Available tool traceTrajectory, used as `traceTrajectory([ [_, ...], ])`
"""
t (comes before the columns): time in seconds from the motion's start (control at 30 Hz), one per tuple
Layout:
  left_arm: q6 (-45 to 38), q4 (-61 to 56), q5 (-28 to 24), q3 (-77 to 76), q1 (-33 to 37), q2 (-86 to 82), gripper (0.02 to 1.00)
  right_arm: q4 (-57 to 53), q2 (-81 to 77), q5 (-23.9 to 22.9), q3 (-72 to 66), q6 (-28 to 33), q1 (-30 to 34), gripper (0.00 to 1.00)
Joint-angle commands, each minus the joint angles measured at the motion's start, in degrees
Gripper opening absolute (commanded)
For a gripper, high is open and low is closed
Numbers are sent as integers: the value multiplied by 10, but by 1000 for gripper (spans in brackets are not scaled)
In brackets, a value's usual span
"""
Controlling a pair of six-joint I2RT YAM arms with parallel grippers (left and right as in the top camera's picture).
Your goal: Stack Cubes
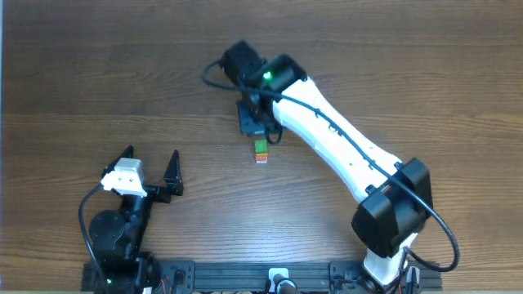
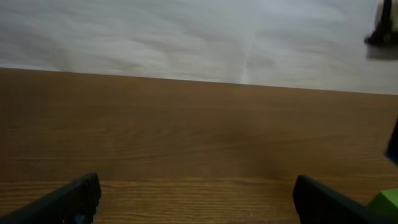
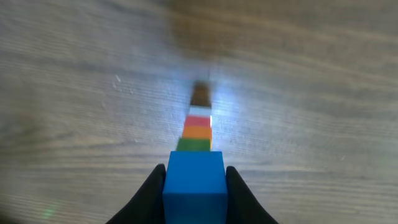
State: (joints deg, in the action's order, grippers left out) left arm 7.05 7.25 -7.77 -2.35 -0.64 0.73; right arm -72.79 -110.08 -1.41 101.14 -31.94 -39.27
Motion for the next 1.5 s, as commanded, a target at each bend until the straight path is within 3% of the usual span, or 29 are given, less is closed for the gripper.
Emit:
traceTrajectory([
  [0.03, -8, -2, -5, 4, -2, -3, 998, 27, 16, -4, -40, -19, -16, 7],
  [1.5, -8, -2, -5, 4, -2, -3, 998, 31, 12, -5, -68, -34, -28, 12],
])
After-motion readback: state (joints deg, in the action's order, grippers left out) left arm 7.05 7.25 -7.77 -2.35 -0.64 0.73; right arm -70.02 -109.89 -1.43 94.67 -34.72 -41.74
